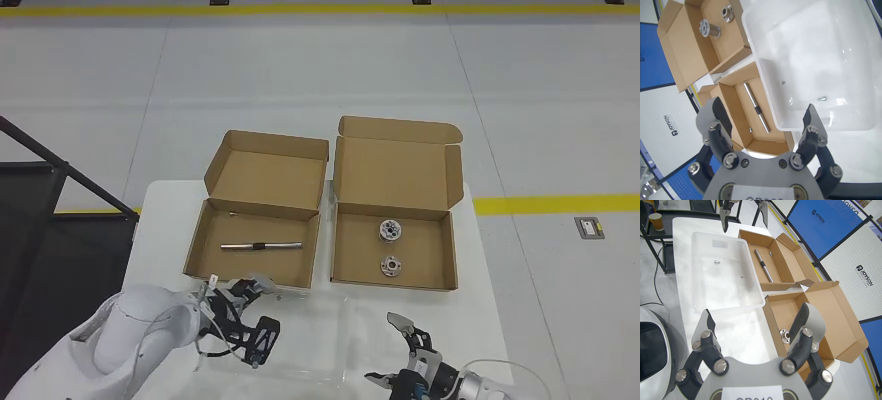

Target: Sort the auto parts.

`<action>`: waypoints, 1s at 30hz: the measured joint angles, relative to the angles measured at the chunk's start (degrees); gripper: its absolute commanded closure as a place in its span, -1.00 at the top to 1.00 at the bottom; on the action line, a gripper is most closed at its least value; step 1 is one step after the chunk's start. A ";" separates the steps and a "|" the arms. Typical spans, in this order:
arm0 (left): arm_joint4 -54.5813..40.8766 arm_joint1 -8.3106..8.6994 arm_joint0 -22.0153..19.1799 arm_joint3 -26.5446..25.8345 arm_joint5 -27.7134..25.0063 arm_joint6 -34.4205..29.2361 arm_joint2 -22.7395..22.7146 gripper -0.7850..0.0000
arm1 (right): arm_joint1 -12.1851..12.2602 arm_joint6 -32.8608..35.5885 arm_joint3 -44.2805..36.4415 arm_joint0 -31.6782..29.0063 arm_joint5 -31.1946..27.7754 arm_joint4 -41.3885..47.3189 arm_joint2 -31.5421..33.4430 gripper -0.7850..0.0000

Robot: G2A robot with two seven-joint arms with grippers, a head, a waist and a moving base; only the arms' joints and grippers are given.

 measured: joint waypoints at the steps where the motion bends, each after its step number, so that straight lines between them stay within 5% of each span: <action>1: 0.72 0.37 -0.02 -0.38 0.05 0.85 0.69 1.00 | 0.00 0.00 0.00 0.00 0.00 0.00 0.00 1.00; 9: 11.28 4.05 -4.83 0.26 0.10 8.54 10.44 1.00 | 0.00 0.00 0.00 0.00 0.00 0.00 0.00 1.00; 20: 10.35 3.80 -4.34 3.35 0.09 9.19 11.81 1.00 | 0.00 0.00 0.00 0.00 0.00 0.00 0.00 1.00; 30: 15.68 1.32 -12.98 11.84 0.09 12.58 23.62 1.00 | 0.00 0.00 0.00 0.00 0.00 0.00 0.00 1.00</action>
